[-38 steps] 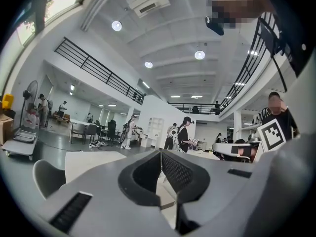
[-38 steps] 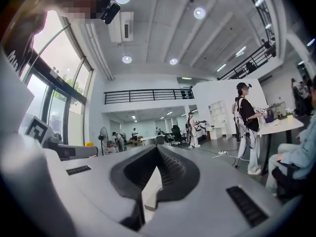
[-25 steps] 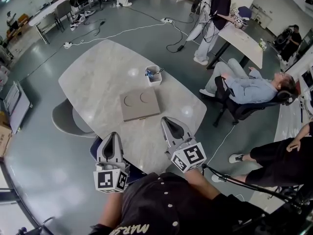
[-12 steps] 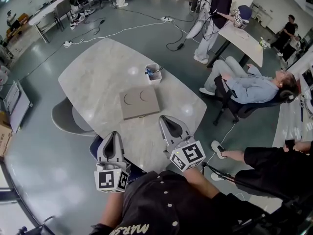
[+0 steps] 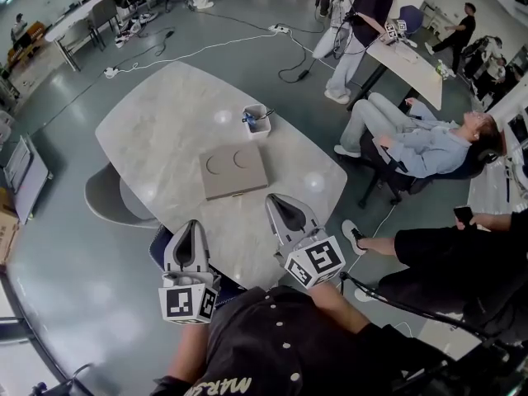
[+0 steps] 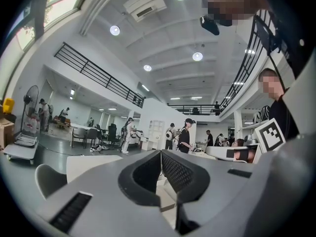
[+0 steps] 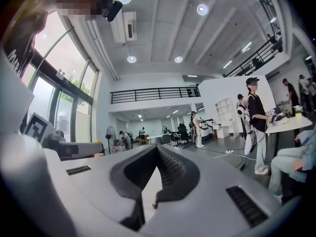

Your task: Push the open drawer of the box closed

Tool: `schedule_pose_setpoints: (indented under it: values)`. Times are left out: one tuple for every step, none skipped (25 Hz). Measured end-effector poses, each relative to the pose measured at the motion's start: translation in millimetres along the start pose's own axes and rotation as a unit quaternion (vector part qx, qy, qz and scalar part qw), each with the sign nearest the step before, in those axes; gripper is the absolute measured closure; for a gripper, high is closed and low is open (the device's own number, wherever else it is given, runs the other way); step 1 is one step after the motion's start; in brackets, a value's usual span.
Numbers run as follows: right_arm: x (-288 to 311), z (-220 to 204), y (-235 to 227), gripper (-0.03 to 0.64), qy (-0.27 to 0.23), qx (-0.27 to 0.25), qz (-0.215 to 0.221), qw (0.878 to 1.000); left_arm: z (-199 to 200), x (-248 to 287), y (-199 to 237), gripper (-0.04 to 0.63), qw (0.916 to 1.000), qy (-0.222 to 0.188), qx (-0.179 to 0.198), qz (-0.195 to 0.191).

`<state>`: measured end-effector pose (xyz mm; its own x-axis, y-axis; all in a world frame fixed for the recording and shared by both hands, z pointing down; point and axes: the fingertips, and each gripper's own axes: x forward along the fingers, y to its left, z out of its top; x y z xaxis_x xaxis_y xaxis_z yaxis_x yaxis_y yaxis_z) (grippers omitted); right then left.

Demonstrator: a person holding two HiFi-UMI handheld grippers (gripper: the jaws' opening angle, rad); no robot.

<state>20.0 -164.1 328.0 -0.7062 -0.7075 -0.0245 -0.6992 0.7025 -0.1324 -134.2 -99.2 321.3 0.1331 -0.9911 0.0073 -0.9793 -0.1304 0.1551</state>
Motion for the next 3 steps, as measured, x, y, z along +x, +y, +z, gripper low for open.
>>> schedule_pose_setpoints:
  values:
    - [0.0,-0.7,-0.5,0.620,0.000,0.000,-0.001,1.000,-0.6,0.2,-0.3,0.577,1.0000,0.000,0.000,0.000]
    - [0.0,-1.2,-0.9,0.620,0.000,0.001,-0.001,1.000,-1.2,0.3,-0.5,0.577,1.0000,0.000,0.001,-0.001]
    - [0.1,-1.7,-1.2,0.620,0.000,0.001,-0.002,1.000,-1.9,0.4,-0.8,0.577,1.0000,0.000,0.001,-0.001]
